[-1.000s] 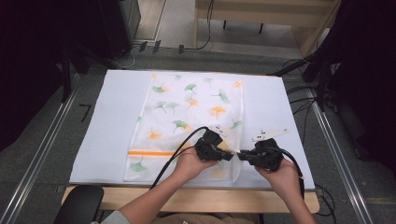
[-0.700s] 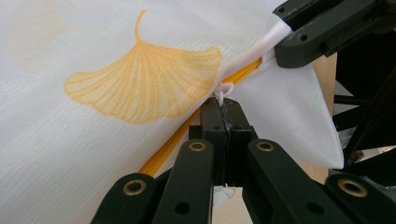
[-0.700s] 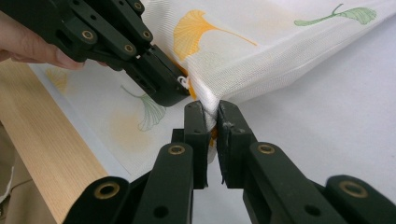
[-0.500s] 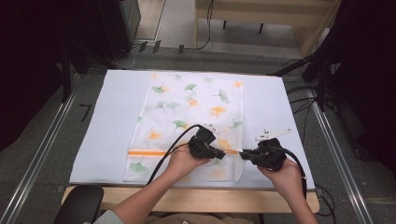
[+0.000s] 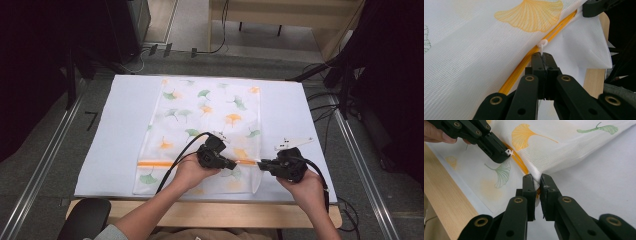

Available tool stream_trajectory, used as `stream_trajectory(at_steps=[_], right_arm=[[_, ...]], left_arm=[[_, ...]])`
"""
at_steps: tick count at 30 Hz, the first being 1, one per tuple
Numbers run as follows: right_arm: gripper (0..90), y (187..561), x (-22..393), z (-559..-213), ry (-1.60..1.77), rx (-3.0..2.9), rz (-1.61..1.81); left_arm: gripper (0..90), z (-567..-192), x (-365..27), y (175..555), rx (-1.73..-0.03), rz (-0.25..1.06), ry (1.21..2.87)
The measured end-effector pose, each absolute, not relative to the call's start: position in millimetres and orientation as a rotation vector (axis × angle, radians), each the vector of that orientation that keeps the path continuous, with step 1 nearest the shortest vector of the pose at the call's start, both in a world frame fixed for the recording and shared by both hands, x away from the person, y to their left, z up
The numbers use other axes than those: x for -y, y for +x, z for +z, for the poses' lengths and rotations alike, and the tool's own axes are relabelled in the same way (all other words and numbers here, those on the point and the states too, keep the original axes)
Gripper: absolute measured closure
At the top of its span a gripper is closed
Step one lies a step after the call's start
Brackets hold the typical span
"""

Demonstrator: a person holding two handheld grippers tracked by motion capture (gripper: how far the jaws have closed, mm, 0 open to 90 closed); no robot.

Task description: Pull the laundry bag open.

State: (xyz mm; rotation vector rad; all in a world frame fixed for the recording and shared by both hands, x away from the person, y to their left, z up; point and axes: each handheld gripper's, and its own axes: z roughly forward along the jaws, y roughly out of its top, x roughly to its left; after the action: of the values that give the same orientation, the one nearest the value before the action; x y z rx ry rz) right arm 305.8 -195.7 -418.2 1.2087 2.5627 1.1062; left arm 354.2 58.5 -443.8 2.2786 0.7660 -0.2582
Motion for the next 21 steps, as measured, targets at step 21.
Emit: stream_trajectory(at_steps=[21], right_arm=[[85.1, 306, 197, -418, 1.219, -2.561, 1.108]], left_arm=[[90.0, -441, -70, 356, -0.796, -0.258, 2.302]])
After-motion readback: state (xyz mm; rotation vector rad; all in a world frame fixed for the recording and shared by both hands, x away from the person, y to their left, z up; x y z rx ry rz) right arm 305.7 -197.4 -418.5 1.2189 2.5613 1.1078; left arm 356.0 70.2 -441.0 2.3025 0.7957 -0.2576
